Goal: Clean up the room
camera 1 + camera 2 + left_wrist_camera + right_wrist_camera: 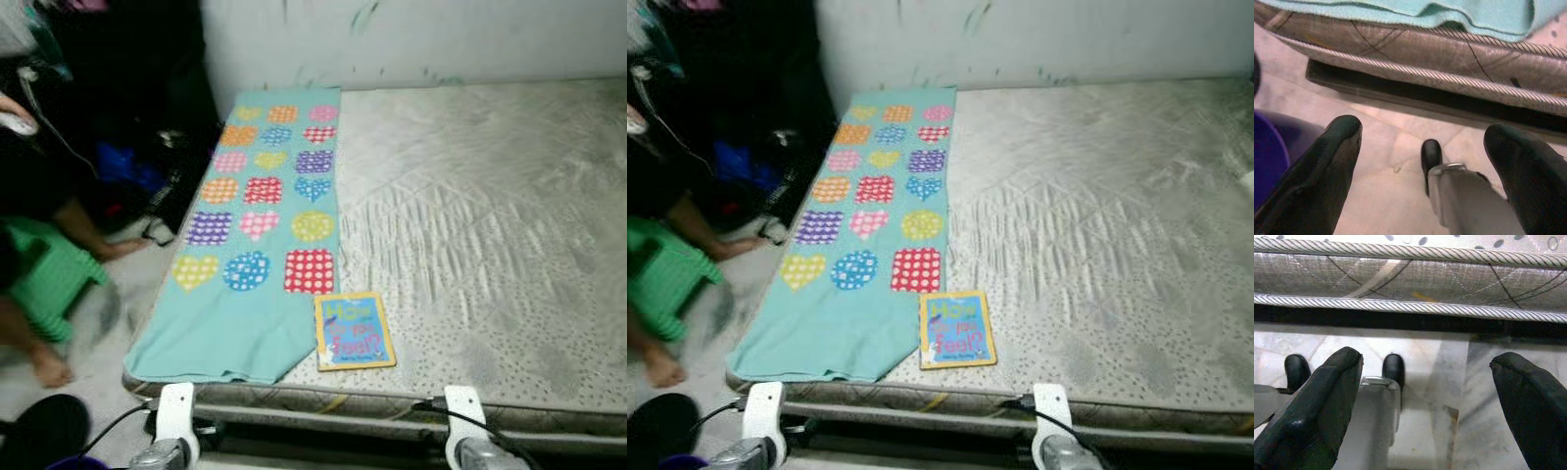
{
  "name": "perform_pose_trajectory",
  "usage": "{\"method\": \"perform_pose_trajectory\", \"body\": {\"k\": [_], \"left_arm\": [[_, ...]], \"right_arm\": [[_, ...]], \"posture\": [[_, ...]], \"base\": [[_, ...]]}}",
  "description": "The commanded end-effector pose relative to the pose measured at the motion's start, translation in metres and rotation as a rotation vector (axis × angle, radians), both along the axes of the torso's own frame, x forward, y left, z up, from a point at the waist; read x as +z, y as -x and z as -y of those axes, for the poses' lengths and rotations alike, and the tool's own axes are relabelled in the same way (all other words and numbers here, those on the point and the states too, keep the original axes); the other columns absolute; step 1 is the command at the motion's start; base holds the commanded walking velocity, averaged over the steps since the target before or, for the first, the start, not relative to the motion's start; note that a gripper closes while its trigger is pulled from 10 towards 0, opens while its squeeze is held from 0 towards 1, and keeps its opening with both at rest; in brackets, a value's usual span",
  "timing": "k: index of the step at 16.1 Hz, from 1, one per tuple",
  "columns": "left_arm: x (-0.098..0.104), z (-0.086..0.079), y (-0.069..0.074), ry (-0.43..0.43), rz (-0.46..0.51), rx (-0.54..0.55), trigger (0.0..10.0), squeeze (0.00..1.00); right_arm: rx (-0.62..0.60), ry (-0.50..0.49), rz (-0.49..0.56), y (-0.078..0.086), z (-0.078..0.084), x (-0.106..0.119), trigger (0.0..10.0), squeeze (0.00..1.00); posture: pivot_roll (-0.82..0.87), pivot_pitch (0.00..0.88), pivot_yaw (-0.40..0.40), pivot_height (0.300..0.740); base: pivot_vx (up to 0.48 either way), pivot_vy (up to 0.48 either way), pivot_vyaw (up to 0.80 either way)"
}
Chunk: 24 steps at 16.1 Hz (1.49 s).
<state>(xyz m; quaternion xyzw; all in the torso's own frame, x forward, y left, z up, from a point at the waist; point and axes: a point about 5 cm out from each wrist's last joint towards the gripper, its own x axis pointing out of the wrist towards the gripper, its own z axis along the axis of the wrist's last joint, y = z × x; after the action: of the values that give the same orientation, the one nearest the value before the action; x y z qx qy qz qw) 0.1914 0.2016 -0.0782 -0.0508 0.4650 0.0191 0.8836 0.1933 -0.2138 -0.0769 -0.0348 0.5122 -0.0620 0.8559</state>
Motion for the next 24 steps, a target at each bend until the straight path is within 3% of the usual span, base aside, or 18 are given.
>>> {"method": "perform_pose_trajectory", "body": {"k": [1, 4, 6, 10, 13, 19, 24], "left_arm": [[0.001, -0.005, 0.0, -0.015, 0.003, 0.004, 10.0, 0.0], [0.002, -0.007, -0.002, -0.019, 0.015, 0.03, 10.0, 0.0], [0.004, -0.012, -0.004, -0.035, 0.03, 0.046, 10.0, 0.0], [0.003, -0.016, 0.001, -0.029, 0.03, 0.046, 10.0, 0.0], [0.0, -0.016, 0.007, -0.034, 0.012, 0.04, 10.0, 0.0], [0.004, -0.012, -0.002, -0.007, 0.034, 0.023, 10.0, 0.0], [0.003, -0.006, -0.003, 0.002, 0.032, -0.003, 10.0, 0.0]], "right_arm": [[0.007, -0.007, 0.009, -0.003, -0.003, 0.001, 10.0, 0.0], [-0.069, -0.122, 0.129, -0.018, -0.008, 0.009, 10.0, 0.0], [-0.153, -0.181, 0.134, -0.019, -0.009, 0.009, 10.0, 0.0], [-0.168, -0.212, 0.161, -0.016, -0.008, 0.008, 10.0, 0.0], [-0.176, -0.195, 0.144, -0.009, -0.004, 0.005, 10.0, 0.0], [-0.153, -0.142, 0.119, -0.004, 0.003, 0.004, 10.0, 0.0], [-0.125, -0.145, 0.144, -0.017, -0.007, 0.008, 10.0, 0.0]], "posture": [[-0.1, 0.0, 0.102, 0.74], [-0.1, 0.0, 0.106, 0.74], [-0.1, 0.0, 0.106, 0.74], [-0.1, 0.0, 0.107, 0.74], [-0.1, 0.0, 0.11, 0.74], [-0.1, 0.0, 0.111, 0.74], [-0.1, 0.0, 0.116, 0.74]], "base": [[0.0, 0.0, 0.0], [0.0, 0.0, 0.0], [0.0, 0.0, 0.0], [0.0, 0.0, 0.0], [0.0, 0.0, -0.53], [0.0, 0.0, -0.8], [0.0, 0.0, -0.72]]}}
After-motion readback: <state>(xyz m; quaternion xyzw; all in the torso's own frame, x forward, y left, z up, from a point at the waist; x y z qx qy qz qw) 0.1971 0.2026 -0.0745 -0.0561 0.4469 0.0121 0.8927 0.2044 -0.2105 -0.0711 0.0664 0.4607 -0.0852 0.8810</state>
